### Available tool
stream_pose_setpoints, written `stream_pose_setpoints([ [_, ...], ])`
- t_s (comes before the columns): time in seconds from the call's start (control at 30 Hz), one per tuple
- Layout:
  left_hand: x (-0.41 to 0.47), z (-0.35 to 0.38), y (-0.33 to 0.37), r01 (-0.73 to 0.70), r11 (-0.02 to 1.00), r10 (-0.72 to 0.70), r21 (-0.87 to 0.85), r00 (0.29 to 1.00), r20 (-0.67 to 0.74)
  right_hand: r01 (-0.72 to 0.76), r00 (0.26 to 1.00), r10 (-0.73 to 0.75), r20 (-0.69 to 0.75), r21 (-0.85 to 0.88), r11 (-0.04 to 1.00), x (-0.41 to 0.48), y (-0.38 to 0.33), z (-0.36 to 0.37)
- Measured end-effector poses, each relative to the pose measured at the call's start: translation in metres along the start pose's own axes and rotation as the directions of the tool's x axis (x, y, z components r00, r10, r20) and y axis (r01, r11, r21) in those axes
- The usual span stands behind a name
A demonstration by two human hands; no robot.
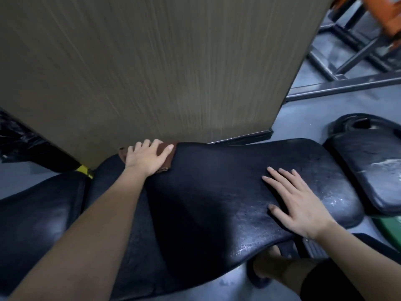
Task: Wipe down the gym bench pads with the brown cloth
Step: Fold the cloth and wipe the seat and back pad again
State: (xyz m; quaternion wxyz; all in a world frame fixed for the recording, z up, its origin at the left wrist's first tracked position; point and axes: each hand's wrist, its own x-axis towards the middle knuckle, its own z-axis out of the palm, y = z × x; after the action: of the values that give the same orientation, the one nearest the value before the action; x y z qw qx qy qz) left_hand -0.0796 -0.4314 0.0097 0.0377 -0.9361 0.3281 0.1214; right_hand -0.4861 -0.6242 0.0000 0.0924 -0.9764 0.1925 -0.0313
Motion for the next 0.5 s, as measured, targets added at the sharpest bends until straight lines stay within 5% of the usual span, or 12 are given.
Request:
stream_pose_setpoints([
  [0.2, 0.001, -0.003, 0.058, -0.023, 0.999, 0.022, 0.029, 0.999, 0.043, -0.040, 0.998, 0.040, -0.047, -0.001, 0.999, -0.005, 0.014, 0.001],
  [0.5, -0.029, 0.009, 0.262, -0.401, 0.916, 0.400, 0.024, 0.915, 0.048, -0.055, 0.997, 0.056, -0.059, 0.026, 0.998, -0.003, 0.021, 0.000],
])
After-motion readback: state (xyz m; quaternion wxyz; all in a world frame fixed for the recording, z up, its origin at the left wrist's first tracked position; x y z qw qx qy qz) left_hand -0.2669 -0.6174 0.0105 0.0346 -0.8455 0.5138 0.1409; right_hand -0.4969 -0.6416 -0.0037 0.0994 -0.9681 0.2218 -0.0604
